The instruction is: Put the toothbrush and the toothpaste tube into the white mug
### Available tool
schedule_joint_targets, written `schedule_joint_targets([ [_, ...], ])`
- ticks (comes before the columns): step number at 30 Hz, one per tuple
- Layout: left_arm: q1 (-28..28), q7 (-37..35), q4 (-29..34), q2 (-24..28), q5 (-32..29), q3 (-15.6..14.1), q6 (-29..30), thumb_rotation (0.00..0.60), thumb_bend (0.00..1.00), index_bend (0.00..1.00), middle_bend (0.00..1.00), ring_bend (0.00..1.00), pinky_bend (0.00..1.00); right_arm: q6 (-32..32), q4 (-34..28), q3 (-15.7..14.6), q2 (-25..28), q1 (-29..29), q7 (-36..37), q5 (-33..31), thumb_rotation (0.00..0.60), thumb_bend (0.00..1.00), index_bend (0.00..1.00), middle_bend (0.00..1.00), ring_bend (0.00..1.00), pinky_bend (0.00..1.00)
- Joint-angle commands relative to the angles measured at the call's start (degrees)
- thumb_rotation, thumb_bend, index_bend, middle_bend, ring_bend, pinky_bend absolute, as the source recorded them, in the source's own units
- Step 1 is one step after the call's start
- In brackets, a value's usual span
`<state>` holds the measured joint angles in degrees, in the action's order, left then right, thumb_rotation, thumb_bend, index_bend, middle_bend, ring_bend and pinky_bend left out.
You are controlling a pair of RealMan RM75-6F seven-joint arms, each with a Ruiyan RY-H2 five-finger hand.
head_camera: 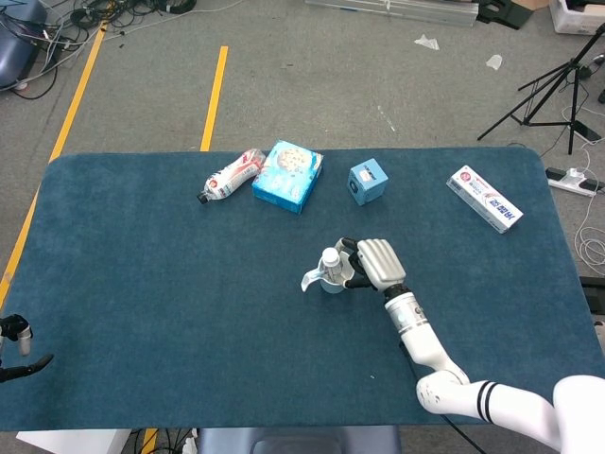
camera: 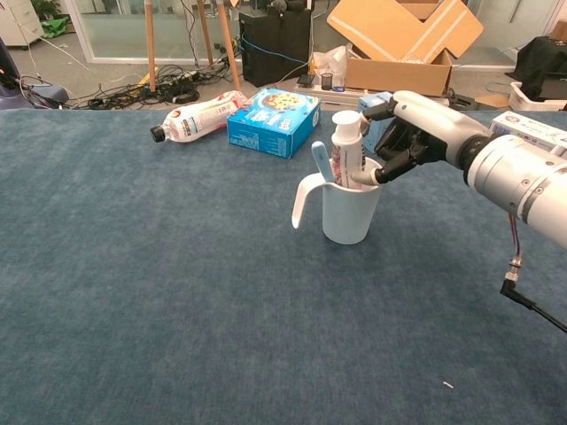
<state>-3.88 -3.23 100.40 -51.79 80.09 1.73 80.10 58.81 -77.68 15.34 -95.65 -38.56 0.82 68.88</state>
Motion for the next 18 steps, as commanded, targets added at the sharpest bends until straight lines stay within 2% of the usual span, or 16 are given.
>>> schedule_joint_targets([
  [1, 0.0, 0.0, 0.0, 0.0, 0.0, 0.0, 0.0, 0.6, 0.06, 0.75, 0.53, 0.51, 0.59, 0.5, -0.6, -0.1, 0.4, 0.3, 0.1, 0.5, 0.6, 0.13, 0.47, 1.0, 1.0, 1.0],
  [11, -0.2, 0.5, -0.2, -0.2, -0.3, 0.0, -0.4, 0.6, 0.06, 0.75, 0.53, 0.51, 0.59, 4.4, -5.6, -0.7, 4.5, 2.2, -0.4, 3.6, 0.6, 0.13, 0.44, 1.0, 1.0, 1.0],
  [18, -0.3, 1.2, -0.4, -0.7, 0.2, -0.1, -0.4, 0.6, 0.06, 0.75, 0.53, 0.51, 0.59, 8.7, -12.8, -3.0, 11.9, 5.5, -6.6, 6.5, 0.6, 0.13, 0.43, 1.0, 1.0, 1.0],
])
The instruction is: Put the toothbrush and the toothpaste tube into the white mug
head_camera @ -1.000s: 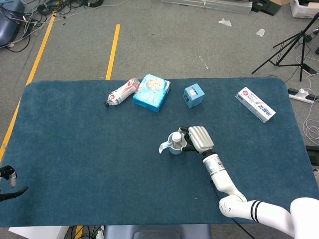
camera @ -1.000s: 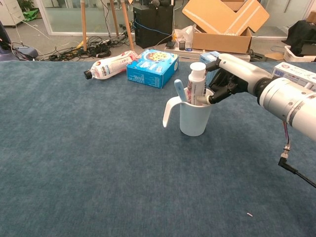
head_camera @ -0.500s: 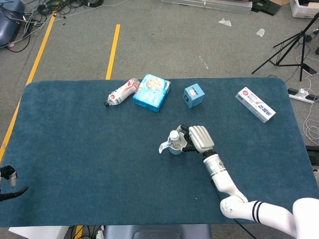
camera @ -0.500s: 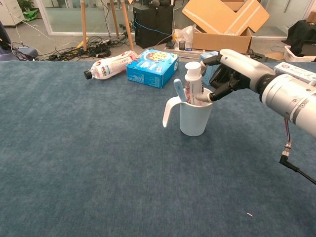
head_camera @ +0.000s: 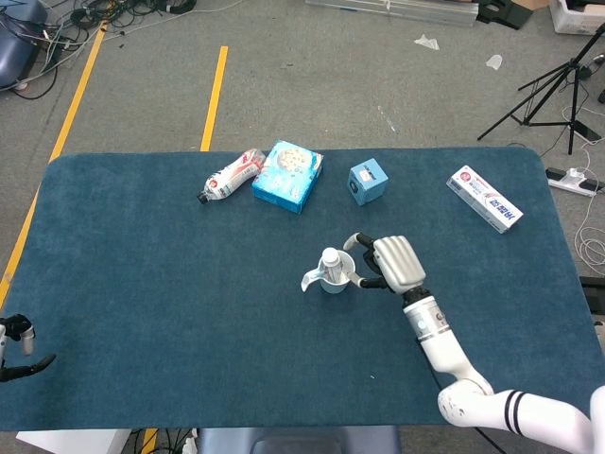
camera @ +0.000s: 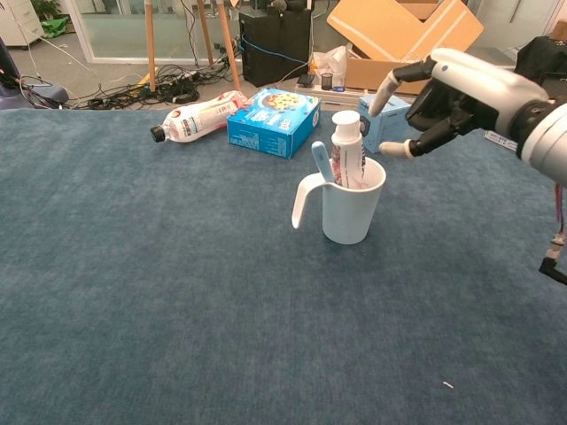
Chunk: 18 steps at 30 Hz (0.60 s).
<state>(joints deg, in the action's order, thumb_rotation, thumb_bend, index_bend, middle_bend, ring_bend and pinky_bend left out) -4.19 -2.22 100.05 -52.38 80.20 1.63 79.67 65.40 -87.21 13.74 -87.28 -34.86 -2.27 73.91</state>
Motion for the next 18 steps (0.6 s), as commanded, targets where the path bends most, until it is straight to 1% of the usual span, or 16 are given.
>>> schedule_joint_targets([
  [1, -0.1, 0.3, 0.0, -0.2, 0.1, -0.1, 0.0, 0.6, 0.06, 0.75, 0.53, 0.51, 0.59, 2.7, -4.8, -1.9, 5.4, 2.5, -5.5, 1.6, 0.6, 0.13, 0.43, 1.0, 1.0, 1.0],
  [3, -0.1, 0.6, -0.1, -0.4, 0.1, -0.1, -0.1, 0.6, 0.06, 0.75, 0.53, 0.51, 0.59, 3.9, -7.1, -2.7, 8.0, 3.7, -8.7, 1.9, 0.6, 0.13, 0.43, 1.0, 1.0, 1.0],
  [8, -0.5, 1.7, -0.3, -1.0, -0.1, -0.3, -1.0, 0.6, 0.06, 0.75, 0.53, 0.51, 0.59, 9.3, -11.9, -5.1, 14.4, 7.9, -16.8, 3.7, 0.6, 0.13, 0.43, 1.0, 1.0, 1.0],
  [13, -1.0, 2.4, -0.5, -1.6, -0.3, -0.4, -1.9, 0.6, 0.06, 0.75, 0.53, 0.51, 0.59, 15.4, -13.2, -8.3, 18.6, 12.9, -22.3, 6.4, 0.6, 0.13, 0.42, 0.98, 1.0, 1.0],
  [16, -1.2, 2.7, -0.6, -1.8, -0.5, -0.4, -2.2, 0.6, 0.06, 0.75, 0.53, 0.51, 0.59, 17.9, -13.2, -9.8, 19.9, 15.4, -24.7, 7.2, 0.6, 0.13, 0.42, 0.9, 0.99, 1.0],
  [18, -1.4, 2.8, -0.8, -2.1, -0.7, -0.4, -2.6, 0.6, 0.06, 0.75, 0.53, 0.51, 0.59, 19.6, -13.1, -10.9, 20.5, 17.3, -26.5, 7.6, 0.6, 0.13, 0.42, 0.83, 0.93, 1.0],
])
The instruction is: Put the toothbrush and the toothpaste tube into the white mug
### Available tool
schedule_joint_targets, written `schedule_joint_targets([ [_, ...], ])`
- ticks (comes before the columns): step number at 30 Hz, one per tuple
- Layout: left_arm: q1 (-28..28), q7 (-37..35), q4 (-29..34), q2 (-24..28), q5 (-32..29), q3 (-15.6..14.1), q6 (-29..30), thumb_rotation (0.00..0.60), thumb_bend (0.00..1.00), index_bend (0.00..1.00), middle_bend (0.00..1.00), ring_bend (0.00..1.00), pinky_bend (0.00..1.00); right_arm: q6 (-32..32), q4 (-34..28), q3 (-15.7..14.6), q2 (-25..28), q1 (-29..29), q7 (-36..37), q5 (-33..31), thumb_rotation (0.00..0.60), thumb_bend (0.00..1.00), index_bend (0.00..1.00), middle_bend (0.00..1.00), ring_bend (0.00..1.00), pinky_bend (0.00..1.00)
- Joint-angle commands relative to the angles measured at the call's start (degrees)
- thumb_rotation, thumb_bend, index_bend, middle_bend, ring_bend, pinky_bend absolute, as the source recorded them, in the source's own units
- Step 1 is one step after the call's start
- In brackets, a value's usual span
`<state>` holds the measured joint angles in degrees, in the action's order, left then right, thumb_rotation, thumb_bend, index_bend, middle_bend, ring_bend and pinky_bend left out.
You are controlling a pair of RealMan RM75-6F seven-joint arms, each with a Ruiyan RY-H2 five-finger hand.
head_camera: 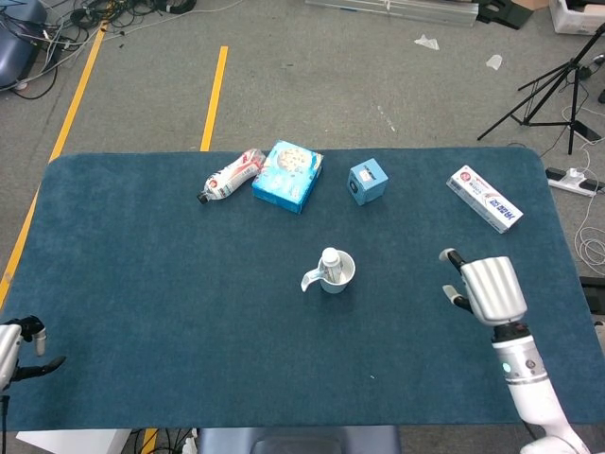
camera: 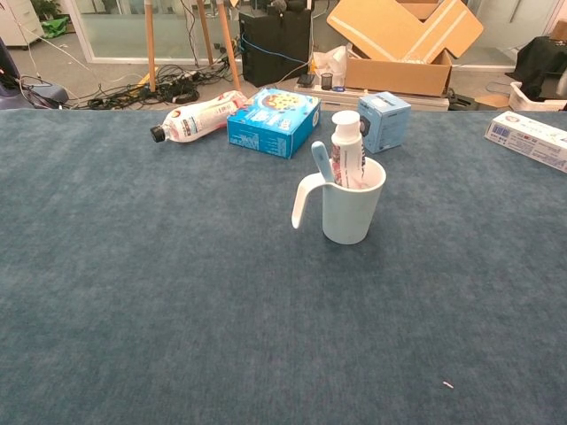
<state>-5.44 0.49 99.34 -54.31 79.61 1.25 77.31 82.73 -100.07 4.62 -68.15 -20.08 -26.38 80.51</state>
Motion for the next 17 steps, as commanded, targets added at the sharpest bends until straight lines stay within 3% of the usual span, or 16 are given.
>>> schedule_joint_targets([
  [1, -0.3, 0.1, -0.2, -0.3, -0.2, 0.0, -0.5, 0.6, 0.06, 0.75, 0.53, 0.51, 0.59, 3.3, 0.1, -2.3, 1.4, 3.6, -3.1, 1.1, 0.6, 0.13, 0.42, 0.79, 0.9, 1.0],
  [4, -0.6, 0.1, -0.5, -0.5, -0.3, -0.1, -1.2, 0.6, 0.06, 0.75, 0.53, 0.51, 0.59, 5.8, 1.8, -2.8, 0.5, 6.1, -3.8, 0.7, 0.6, 0.13, 0.42, 0.69, 0.8, 0.97],
  [7, -1.0, 0.2, -0.8, -0.9, -0.5, -0.2, -2.0, 0.6, 0.06, 0.75, 0.53, 0.51, 0.59, 8.4, 5.1, -2.7, -1.7, 8.1, -3.3, 0.9, 0.6, 0.13, 0.42, 0.56, 0.66, 0.8],
  [9, -1.2, 0.2, -1.0, -1.1, -0.6, -0.2, -2.4, 0.6, 0.06, 0.75, 0.53, 0.51, 0.59, 9.9, 7.5, -2.6, -3.2, 9.1, -2.7, 1.5, 0.6, 0.13, 0.42, 0.46, 0.52, 0.64],
  [12, -1.4, 0.4, -1.2, -1.3, -0.8, -0.2, -2.7, 0.6, 0.06, 0.75, 0.53, 0.51, 0.59, 11.5, 10.9, -2.8, -5.1, 10.4, 0.0, 2.6, 0.6, 0.13, 0.42, 0.37, 0.37, 0.5],
  [17, -1.7, -0.1, -1.5, -1.7, -0.9, 0.0, -3.0, 0.6, 0.06, 0.75, 0.53, 0.51, 0.59, 11.6, 14.4, -3.1, -6.1, 11.8, 7.3, 3.9, 0.6, 0.13, 0.42, 0.33, 0.32, 0.47],
])
